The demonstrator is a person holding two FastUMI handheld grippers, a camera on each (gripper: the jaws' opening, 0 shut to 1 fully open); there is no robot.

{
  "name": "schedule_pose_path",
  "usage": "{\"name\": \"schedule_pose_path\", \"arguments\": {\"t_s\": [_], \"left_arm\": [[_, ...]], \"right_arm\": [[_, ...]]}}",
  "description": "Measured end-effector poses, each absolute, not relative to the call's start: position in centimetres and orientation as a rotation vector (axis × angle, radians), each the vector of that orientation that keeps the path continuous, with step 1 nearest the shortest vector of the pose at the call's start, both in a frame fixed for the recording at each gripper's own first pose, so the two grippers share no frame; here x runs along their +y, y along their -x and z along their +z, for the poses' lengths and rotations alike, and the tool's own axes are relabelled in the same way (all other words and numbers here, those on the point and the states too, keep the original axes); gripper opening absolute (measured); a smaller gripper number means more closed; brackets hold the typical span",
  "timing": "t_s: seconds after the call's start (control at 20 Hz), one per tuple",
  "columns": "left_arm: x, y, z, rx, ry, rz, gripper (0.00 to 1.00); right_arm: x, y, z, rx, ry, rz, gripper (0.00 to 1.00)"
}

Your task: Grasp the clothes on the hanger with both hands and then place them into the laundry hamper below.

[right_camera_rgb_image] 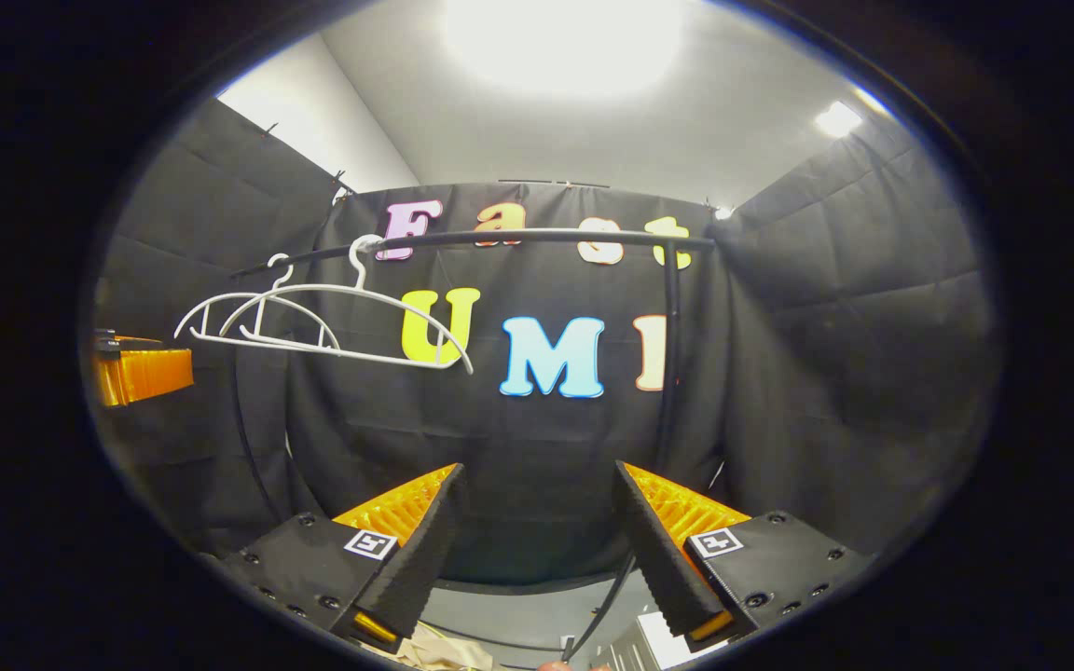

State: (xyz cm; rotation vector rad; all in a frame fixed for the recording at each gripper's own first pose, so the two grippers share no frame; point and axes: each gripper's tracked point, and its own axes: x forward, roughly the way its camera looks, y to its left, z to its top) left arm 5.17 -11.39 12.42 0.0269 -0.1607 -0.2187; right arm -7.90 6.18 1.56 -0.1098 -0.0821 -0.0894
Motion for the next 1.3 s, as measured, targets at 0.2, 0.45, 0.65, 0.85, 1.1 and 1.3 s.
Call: {"name": "schedule_pose_path", "arguments": {"t_s": [0.2,0.45,0.65,0.85,1.1,1.3], "left_arm": [[-12.9,-5.0,11.2,-0.150,0.002,-0.256,0.96],[-12.1,-5.7,8.3,-0.083,0.033,-0.223,0.96],[-9.7,-7.0,7.6,-0.100,0.048,-0.140,0.96],[-8.9,-8.5,6.7,-0.106,0.044,-0.149,0.96],[-9.3,-9.8,5.8,-0.090,0.050,-0.149,0.96],[-11.1,-9.0,6.1,-0.055,0.031,-0.105,0.96]], "right_arm": [[4.3,9.6,0.2,-0.055,0.071,-0.141,0.94],[3.2,8.5,-1.6,0.006,0.053,-0.175,0.99],[3.8,7.8,-2.4,0.023,0.032,-0.162,0.99],[3.2,7.3,-3.0,0.063,0.056,-0.169,0.94],[2.2,6.9,-3.5,0.096,-0.033,-0.175,0.99],[-0.6,7.5,-3.4,0.072,-0.037,-0.167,0.94]]}}
